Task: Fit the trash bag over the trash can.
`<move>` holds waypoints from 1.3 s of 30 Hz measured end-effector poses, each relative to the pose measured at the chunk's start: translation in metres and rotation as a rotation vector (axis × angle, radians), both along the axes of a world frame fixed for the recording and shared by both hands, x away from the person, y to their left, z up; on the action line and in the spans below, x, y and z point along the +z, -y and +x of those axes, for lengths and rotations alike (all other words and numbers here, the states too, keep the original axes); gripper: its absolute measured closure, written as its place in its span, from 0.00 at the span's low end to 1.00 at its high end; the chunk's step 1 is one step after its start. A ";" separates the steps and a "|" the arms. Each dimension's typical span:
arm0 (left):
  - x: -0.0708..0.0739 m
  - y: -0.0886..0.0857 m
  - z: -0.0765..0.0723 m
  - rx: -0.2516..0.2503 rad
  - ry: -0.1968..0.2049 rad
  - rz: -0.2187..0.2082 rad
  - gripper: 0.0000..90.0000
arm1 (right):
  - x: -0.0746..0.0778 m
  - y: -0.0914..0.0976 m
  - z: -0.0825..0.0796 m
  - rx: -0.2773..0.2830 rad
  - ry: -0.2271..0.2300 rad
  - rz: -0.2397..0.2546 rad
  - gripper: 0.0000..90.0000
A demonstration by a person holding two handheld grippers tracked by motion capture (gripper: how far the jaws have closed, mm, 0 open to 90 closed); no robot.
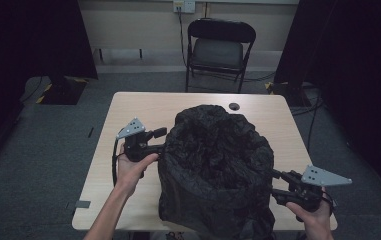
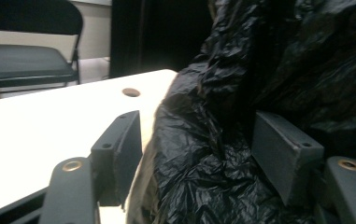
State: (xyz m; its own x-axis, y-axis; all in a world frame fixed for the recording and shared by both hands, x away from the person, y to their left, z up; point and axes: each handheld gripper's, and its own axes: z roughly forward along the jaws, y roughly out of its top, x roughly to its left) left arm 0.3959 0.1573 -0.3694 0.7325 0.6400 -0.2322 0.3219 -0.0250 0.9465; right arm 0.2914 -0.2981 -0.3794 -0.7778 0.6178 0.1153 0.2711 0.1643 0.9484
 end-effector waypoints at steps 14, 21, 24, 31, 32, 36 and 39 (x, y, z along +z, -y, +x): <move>-0.002 -0.040 -0.016 0.113 0.023 0.061 0.20 | 0.031 0.010 -0.007 -0.022 0.038 0.071 0.31; -0.030 -0.052 -0.023 0.150 -0.009 0.148 0.19 | 0.042 0.012 -0.011 -0.026 0.072 0.072 0.37; -0.047 -0.060 -0.025 0.152 -0.046 0.149 0.18 | 0.046 0.010 -0.011 -0.028 0.091 0.074 0.42; -0.070 -0.068 -0.029 0.180 -0.104 0.216 0.18 | 0.056 0.002 -0.008 -0.031 0.113 0.066 0.46; -0.073 -0.067 -0.030 0.169 -0.109 0.240 0.18 | 0.058 0.001 -0.008 -0.031 0.114 0.070 0.46; -0.086 -0.065 -0.034 0.178 -0.131 0.319 0.18 | 0.064 0.002 -0.008 -0.034 0.127 0.083 0.45; -0.094 -0.065 -0.035 0.199 -0.154 0.344 0.18 | 0.068 0.004 -0.008 -0.040 0.126 0.081 0.42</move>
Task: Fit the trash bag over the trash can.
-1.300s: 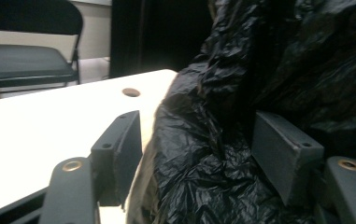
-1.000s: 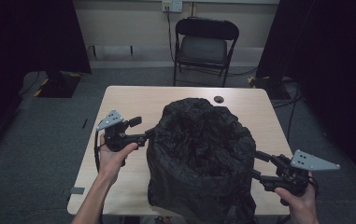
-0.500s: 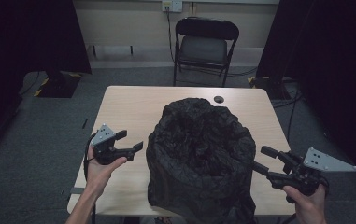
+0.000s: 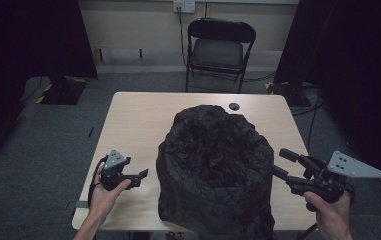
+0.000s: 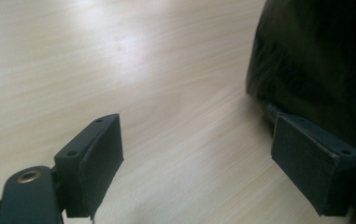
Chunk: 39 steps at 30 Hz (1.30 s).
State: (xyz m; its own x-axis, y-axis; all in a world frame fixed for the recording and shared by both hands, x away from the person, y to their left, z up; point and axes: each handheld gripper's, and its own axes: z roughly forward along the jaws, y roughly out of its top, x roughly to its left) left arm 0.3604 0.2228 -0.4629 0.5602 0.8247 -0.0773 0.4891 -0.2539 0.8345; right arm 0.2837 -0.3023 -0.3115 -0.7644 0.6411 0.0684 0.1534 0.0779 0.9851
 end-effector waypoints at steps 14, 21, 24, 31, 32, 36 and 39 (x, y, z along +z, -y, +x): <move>-0.027 0.007 -0.002 0.021 -0.095 0.134 0.22 | 0.037 -0.015 0.009 0.056 0.057 -0.014 0.50; -0.034 0.010 0.001 0.014 -0.121 0.174 0.22 | 0.049 -0.044 0.030 0.111 0.047 -0.071 0.51; -0.036 0.006 0.002 0.017 -0.115 0.162 0.18 | 0.055 -0.057 0.040 0.136 0.037 -0.097 0.51; -0.039 0.004 0.002 0.023 -0.100 0.150 0.15 | 0.068 -0.085 0.059 0.181 0.023 -0.162 0.50; -0.039 0.004 0.002 0.024 -0.100 0.150 0.15 | 0.069 -0.088 0.061 0.182 0.022 -0.170 0.50; -0.039 0.004 0.002 0.026 -0.101 0.153 0.15 | 0.079 -0.099 0.068 0.188 0.025 -0.181 0.50; -0.039 0.004 0.003 0.026 -0.101 0.150 0.15 | 0.093 -0.109 0.071 0.201 0.038 -0.184 0.54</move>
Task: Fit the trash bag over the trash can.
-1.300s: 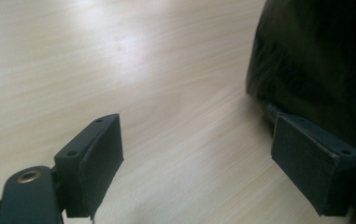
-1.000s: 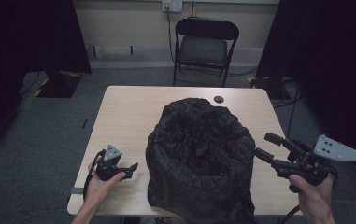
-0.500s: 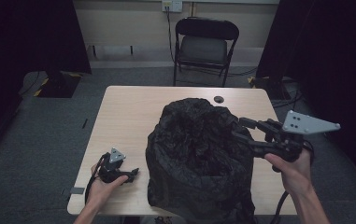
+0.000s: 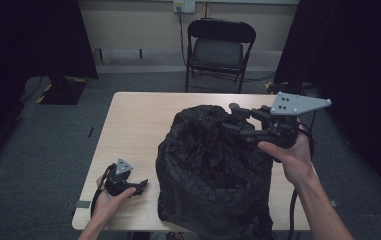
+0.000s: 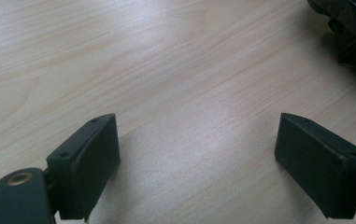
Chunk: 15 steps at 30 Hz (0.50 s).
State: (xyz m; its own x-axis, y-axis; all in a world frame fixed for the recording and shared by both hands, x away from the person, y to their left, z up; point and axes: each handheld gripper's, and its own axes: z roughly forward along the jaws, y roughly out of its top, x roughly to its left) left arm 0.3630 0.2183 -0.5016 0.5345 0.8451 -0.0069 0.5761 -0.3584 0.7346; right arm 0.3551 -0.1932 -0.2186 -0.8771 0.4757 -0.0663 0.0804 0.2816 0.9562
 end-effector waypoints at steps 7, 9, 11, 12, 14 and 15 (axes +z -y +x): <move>0.000 0.000 0.000 0.000 0.000 -0.001 0.15 | 0.017 -0.030 0.020 0.038 -0.030 -0.118 0.70; 0.000 0.000 0.000 -0.001 0.000 -0.001 0.15 | 0.014 -0.040 0.027 0.049 -0.047 -0.173 0.74; 0.000 0.000 0.000 -0.003 0.000 0.000 0.14 | 0.010 -0.050 0.033 0.053 -0.066 -0.233 0.78; 0.000 0.000 0.001 -0.004 -0.001 0.001 0.14 | 0.007 -0.055 0.037 0.058 -0.087 -0.258 0.81; 0.000 0.000 0.001 -0.003 0.000 -0.001 0.14 | 0.004 -0.064 0.042 0.045 -0.119 -0.303 0.86; 0.000 0.000 0.001 -0.003 0.000 -0.001 0.14 | 0.002 -0.068 0.044 0.049 -0.138 -0.328 0.87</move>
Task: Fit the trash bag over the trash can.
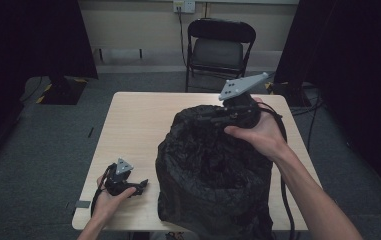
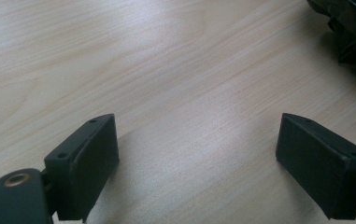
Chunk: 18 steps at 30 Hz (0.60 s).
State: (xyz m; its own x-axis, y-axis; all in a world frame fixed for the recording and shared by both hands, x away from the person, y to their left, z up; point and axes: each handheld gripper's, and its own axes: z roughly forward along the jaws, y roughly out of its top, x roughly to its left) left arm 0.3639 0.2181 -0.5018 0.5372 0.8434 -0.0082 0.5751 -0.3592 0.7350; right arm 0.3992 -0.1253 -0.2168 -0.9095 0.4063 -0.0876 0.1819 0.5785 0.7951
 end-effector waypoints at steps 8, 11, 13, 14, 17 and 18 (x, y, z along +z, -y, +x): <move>0.000 0.000 0.000 -0.001 0.000 0.000 0.14 | -0.024 -0.022 0.019 0.044 -0.121 -0.143 0.88; 0.000 0.000 0.000 0.000 -0.001 -0.001 0.14 | -0.034 -0.028 0.025 0.054 -0.151 -0.182 0.83; 0.000 0.000 0.000 -0.002 0.000 0.000 0.14 | -0.040 -0.031 0.027 0.072 -0.170 -0.200 0.79; 0.000 0.000 0.000 -0.003 0.000 0.000 0.14 | -0.043 -0.032 0.028 0.072 -0.182 -0.208 0.78; 0.000 0.000 0.000 -0.004 -0.002 0.000 0.14 | -0.052 -0.037 0.032 0.085 -0.213 -0.252 0.72; 0.000 0.000 0.000 -0.004 -0.002 0.000 0.14 | -0.056 -0.039 0.032 0.083 -0.226 -0.265 0.70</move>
State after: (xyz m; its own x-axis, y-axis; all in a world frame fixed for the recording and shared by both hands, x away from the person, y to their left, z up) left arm 0.3641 0.2184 -0.5017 0.5408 0.8411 -0.0093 0.5748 -0.3614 0.7342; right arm 0.4317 -0.0863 -0.2725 -0.9470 0.3202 0.0270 0.2796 0.7797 0.5602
